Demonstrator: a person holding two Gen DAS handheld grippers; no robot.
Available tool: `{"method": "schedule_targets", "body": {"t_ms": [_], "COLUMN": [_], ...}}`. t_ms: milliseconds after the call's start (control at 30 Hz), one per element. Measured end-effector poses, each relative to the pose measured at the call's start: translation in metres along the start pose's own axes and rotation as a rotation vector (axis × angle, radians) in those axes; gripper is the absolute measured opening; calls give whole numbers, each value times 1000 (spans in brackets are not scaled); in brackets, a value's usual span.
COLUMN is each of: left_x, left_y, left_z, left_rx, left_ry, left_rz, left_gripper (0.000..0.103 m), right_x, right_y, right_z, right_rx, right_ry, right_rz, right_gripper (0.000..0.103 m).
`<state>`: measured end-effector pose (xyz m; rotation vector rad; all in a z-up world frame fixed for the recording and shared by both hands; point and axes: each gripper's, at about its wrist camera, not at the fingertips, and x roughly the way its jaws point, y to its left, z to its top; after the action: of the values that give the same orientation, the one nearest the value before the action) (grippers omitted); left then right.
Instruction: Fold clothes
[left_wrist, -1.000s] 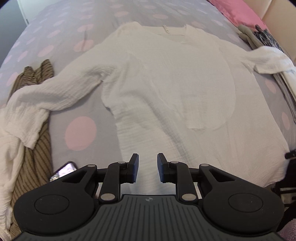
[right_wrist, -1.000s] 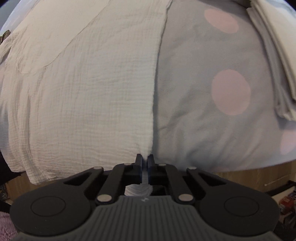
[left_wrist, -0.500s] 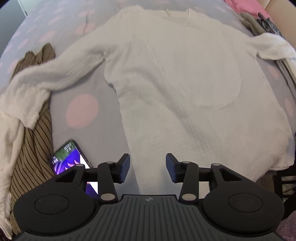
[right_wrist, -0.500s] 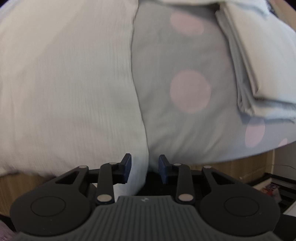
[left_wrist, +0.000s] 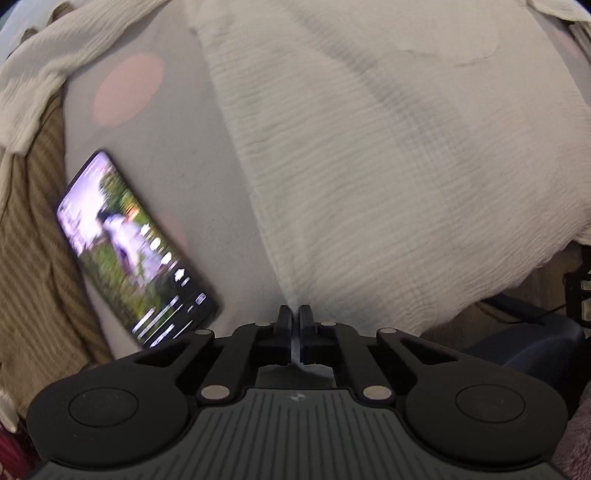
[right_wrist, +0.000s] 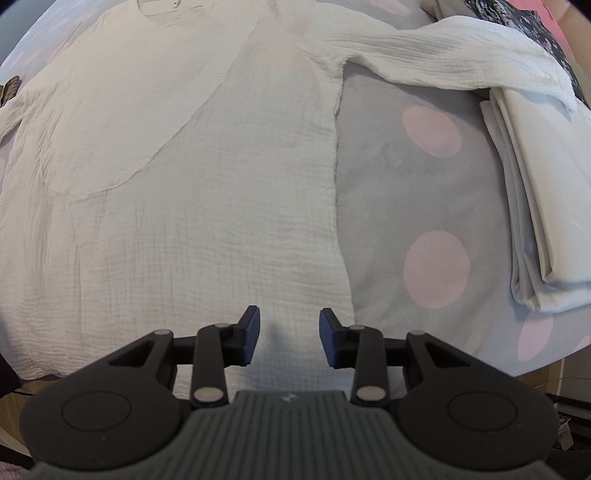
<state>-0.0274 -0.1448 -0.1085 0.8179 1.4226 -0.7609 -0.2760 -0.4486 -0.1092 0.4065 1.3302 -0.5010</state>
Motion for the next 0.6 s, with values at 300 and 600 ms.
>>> {"method": "schedule_targets", "body": {"t_ms": [300,600], "left_x": [-29,-85], "left_y": [37,141], "left_z": [-5,21], "left_rx": [-130,-402], "left_ry": [-37,-244], "left_rz": [-73,-81], "left_gripper": [23,25], "right_x": [-1,-16], "right_y": [18,48], "right_z": [21,74], "right_rx": [-26,-36], "right_ry": [19,-93], "right_rz": [21,72], "right_gripper": [40,45]}}
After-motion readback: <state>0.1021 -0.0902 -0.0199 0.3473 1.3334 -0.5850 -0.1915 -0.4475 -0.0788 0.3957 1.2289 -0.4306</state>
